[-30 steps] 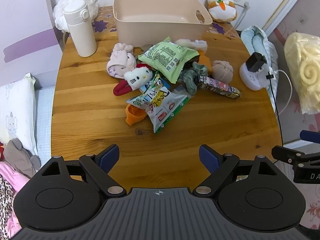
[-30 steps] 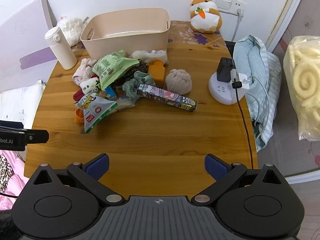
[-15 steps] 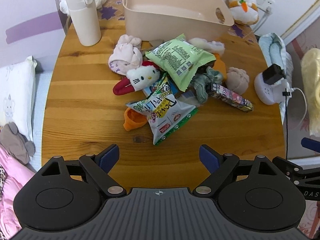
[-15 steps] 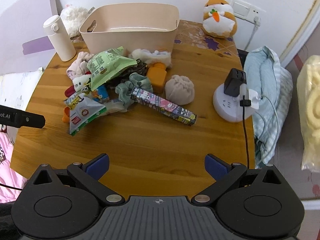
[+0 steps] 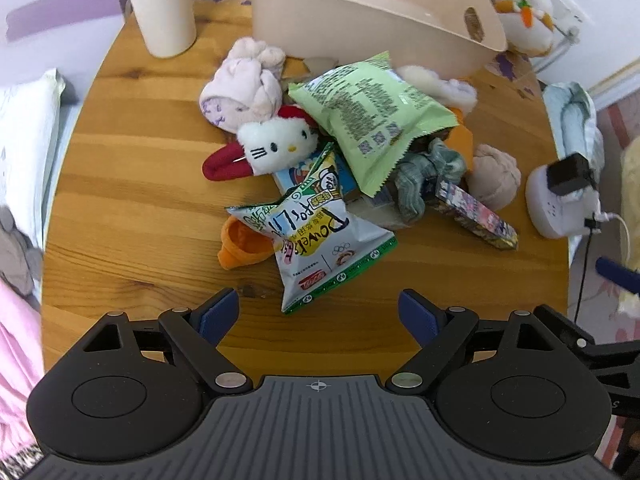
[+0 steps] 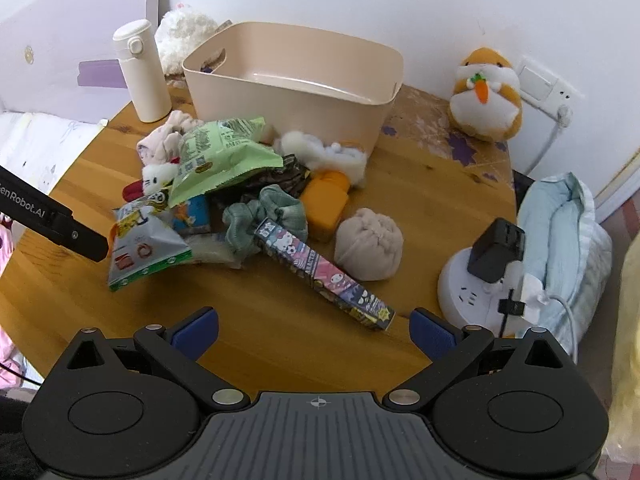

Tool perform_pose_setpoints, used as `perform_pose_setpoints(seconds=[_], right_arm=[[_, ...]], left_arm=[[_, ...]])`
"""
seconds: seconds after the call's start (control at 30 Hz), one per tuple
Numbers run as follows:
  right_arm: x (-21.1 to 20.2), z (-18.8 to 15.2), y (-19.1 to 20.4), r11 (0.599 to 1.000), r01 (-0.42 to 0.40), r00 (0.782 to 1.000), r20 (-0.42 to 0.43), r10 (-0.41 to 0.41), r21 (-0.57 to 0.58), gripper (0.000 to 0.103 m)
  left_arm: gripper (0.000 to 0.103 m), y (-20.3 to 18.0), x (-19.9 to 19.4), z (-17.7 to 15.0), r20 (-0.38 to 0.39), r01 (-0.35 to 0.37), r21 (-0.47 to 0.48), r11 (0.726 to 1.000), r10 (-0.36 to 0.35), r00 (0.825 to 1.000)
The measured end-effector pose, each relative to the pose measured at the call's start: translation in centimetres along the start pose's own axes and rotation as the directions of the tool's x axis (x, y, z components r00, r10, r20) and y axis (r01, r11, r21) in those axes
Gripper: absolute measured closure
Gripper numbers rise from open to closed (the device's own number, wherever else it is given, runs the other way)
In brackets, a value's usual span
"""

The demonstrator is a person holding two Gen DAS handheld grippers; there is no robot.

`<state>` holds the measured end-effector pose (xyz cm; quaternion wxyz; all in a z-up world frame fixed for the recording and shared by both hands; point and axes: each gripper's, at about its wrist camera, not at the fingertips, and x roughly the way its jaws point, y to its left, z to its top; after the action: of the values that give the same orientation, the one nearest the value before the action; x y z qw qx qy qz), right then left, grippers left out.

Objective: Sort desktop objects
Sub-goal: 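Move both grippers toward the pile of items on the table, then grasp the white snack bag with the left gripper while the right grasps the Hello Kitty stick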

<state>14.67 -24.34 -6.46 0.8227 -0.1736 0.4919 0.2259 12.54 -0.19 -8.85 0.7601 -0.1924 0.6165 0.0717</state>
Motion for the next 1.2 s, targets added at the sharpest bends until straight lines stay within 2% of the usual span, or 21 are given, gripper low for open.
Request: perform_pose_setpoints(seconds=[0.1, 0.17, 0.27, 0.43, 0.57, 0.7, 0.97, 1.07, 1.2], right_arm=[[1.7, 0.4, -1.5, 0.993, -0.096, 0.995, -0.032, 0.098, 0.071, 0.000], [2.9, 0.5, -1.9, 0.988, -0.126, 0.990, -0.046, 0.131, 0.085, 0.000], [4.6, 0.8, -2.0, 0.995, -0.100, 0.992, -0.069, 0.102, 0.027, 0.000], [6.7, 1.3, -2.2, 0.996, -0.067, 0.997, -0.035, 0.065, -0.054, 0.000], [8.4, 1.6, -2.0, 0.988, -0.085, 0.996, -0.028, 0.082, -0.129, 0.000], [10.1, 1.7, -2.0, 0.978, -0.101, 0.994, -0.048, 0.094, -0.183, 0.007], [13.3, 1.0, -2.7, 0.970, -0.155, 0.986, -0.096, 0.138, -0.189, 0.017], [13.8, 0.9, -2.5, 0.959, -0.170, 0.984, -0.093, 0.153, -0.228, 0.022], [14.1, 1.0, -1.7, 0.938, -0.182, 0.983, -0.092, 0.162, -0.294, 0.027]], left_arm=[[0.015, 0.2, 1.1, 0.6, 0.004, -0.012, -0.051, 0.999, 0.012, 1.000], [0.015, 0.4, 1.9, 1.0, -0.007, -0.012, -0.080, 0.997, 0.012, 1.000], [0.015, 0.7, 3.0, 1.5, 0.002, -0.004, -0.129, 0.992, 0.005, 1.000], [0.015, 1.4, 4.6, 2.3, 0.002, 0.025, -0.200, 0.980, -0.025, 1.000], [0.016, 1.6, 5.8, 2.7, -0.007, -0.003, -0.243, 0.970, 0.002, 1.000], [0.022, 1.5, 6.9, 3.0, -0.010, 0.019, -0.275, 0.961, -0.023, 1.000], [0.023, 0.9, 8.4, 3.0, 0.033, 0.013, -0.334, 0.942, -0.003, 0.999], [0.023, 1.2, 8.8, 3.0, 0.052, 0.023, -0.372, 0.928, -0.004, 0.999], [0.024, 1.4, 9.5, 3.1, 0.041, 0.018, -0.391, 0.920, -0.003, 0.999]])
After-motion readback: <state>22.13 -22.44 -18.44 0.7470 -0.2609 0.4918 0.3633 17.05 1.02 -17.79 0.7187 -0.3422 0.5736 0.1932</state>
